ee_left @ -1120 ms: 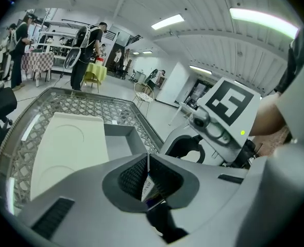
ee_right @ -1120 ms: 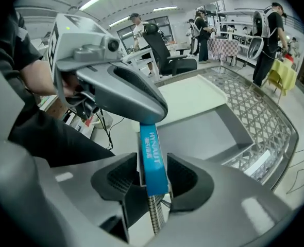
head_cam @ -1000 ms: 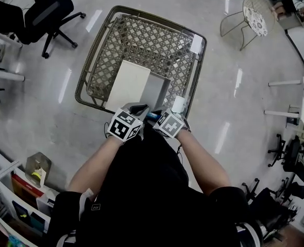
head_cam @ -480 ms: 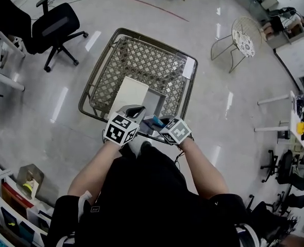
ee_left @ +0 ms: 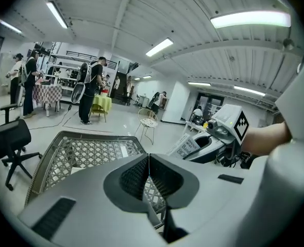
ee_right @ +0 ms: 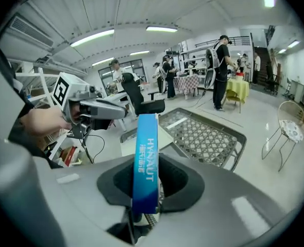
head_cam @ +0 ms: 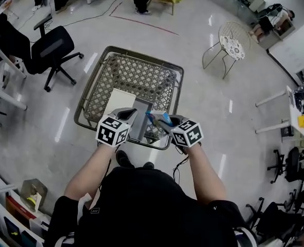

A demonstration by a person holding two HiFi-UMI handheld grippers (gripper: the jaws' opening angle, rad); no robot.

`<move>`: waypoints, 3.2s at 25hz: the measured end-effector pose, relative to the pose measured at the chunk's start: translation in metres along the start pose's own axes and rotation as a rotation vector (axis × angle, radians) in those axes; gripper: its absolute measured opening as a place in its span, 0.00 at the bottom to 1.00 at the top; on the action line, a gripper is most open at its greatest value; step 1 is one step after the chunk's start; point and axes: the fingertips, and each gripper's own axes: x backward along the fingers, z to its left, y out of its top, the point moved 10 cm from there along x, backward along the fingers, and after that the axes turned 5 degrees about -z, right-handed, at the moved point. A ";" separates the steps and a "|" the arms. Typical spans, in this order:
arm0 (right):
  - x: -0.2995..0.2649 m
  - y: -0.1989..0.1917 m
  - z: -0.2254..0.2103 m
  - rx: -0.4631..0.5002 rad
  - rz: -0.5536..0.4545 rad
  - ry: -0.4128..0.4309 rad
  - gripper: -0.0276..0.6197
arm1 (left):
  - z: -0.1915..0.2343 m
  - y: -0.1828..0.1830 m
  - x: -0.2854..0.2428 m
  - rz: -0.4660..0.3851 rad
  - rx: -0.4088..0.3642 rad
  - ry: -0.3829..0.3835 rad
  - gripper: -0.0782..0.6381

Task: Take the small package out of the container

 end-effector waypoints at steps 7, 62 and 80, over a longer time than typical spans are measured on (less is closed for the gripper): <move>0.095 0.003 -0.021 -0.059 -0.210 -0.032 0.18 | -0.048 0.043 0.010 -0.062 -0.033 0.060 0.12; 0.281 0.133 0.031 0.076 -1.058 -0.235 0.17 | -0.010 0.191 0.122 -0.429 -0.155 0.112 0.12; 0.267 0.109 0.020 -0.015 -1.070 -0.258 0.17 | 0.014 0.165 0.110 -0.381 -0.118 0.144 0.12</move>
